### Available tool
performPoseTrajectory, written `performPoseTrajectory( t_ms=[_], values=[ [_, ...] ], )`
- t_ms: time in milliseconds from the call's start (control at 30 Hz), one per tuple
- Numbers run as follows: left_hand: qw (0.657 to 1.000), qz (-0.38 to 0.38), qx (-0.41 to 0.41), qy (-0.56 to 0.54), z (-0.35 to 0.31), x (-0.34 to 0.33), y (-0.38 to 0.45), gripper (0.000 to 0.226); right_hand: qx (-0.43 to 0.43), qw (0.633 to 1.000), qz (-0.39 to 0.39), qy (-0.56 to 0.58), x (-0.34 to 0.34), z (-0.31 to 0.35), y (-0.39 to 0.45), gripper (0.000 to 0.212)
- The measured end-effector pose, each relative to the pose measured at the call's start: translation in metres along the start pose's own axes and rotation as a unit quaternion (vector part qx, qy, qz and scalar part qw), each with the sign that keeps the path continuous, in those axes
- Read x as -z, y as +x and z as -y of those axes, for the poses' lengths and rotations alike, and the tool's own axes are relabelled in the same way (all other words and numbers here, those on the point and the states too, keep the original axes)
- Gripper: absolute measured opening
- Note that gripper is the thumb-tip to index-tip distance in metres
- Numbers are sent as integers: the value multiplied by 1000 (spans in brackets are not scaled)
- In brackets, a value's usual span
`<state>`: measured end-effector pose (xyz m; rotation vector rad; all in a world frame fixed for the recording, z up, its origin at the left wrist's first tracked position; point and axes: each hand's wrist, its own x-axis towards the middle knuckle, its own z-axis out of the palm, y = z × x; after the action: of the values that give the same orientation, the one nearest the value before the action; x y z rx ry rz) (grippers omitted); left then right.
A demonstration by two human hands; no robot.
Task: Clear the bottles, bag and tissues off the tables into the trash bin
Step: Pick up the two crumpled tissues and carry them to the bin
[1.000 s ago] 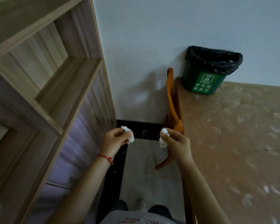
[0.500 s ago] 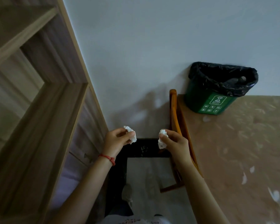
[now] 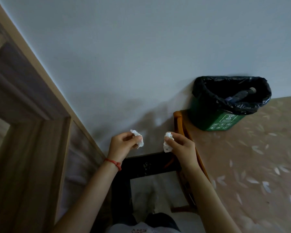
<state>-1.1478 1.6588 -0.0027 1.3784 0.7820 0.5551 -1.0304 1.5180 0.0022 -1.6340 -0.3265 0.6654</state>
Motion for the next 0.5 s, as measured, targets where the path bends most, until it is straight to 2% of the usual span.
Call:
performPoseTrajectory(
  t_ms=[100, 300, 500],
  values=[
    [1000, 3, -1, -1, -4, -6, 25, 26, -7, 1000, -10, 10, 0, 4, 22, 18],
    [1000, 19, 22, -9, -12, -35, 69, 21, 0, 998, -55, 26, 16, 12, 55, 9],
    [992, 123, 13, -10, -20, -79, 99, 29, -15, 991, -122, 50, 57, 15, 70, 13]
  ],
)
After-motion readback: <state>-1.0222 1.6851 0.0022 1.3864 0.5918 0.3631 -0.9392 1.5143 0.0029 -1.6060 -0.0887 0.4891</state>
